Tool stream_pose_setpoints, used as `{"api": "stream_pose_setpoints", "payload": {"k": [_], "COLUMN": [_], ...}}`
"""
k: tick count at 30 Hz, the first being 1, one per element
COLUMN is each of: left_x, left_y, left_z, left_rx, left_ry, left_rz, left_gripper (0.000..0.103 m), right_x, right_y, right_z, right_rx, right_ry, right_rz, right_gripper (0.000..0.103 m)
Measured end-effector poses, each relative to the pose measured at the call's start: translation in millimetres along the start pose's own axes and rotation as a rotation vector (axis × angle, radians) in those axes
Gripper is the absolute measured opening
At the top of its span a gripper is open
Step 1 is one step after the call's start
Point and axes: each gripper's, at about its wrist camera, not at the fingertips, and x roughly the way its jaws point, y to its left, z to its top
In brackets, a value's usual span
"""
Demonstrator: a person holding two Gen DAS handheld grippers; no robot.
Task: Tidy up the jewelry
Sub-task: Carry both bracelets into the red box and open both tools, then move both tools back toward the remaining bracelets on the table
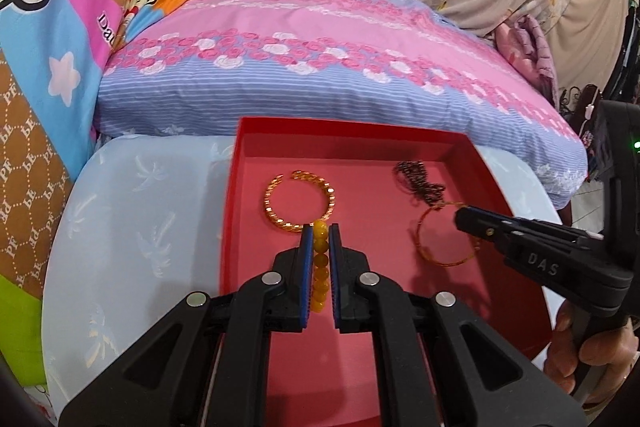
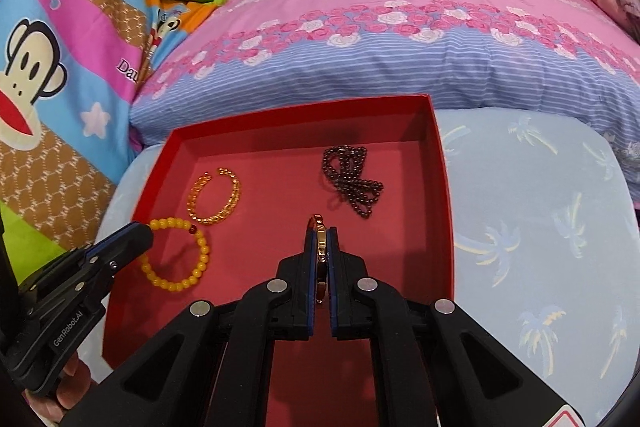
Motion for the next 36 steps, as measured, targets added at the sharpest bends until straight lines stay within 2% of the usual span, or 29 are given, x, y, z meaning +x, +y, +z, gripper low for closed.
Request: {"api": "stream_pose_setpoints", "payload": {"k": [1,2,3,5,8,14,21,27,36], "left_x": [0,0,0,-1,-4,-12,-45,-82,-124], "left_y": [1,3,5,10,13,14,2,-11,-28], "left_z": [-1,-2,-3,-4,-5,-7,-14,-33,-77], "left_rx": [-0.004,-0.006,-0.01,-0.025,-0.039,-0.043,-0.018,0.0,0.012], "left_ry": [-0.003,-0.007,-0.009,-0.015,-0.019,-0.027,-0.069,-0.098,-0.109], "left_rz": [0.023,0.041,0.05,0.061,0.071,0.079,0.084,0.079,0.075], "left_gripper": [0.012,0.02,0.024,0.033,0.038,0.039,0.04,0.042,0.042], "right_x": [1,0,-1,-7,-12,-28,-58,-93,-136], "right_y": [0,1,0,-2,-3,1,6,5,4], "right_z": [0,0,0,-3,-4,-11,-29,-58,-117], "right_rx": [-0.006,-0.012,-0.012,0.0,0.003,-0.019,-0.049,-0.053,-0.071], "right_ry": [-0.005,-0.009,-0.016,-0.04,-0.056,-0.078,-0.113,-0.133,-0.15], "right_rz": [-0.02,-0.044,-0.053,-0.046,-0.03,-0.019,-0.023,-0.018,-0.036], "right_gripper": [0.01,0.019,0.032,0.043,0.044,0.045,0.044,0.044,0.044]}}
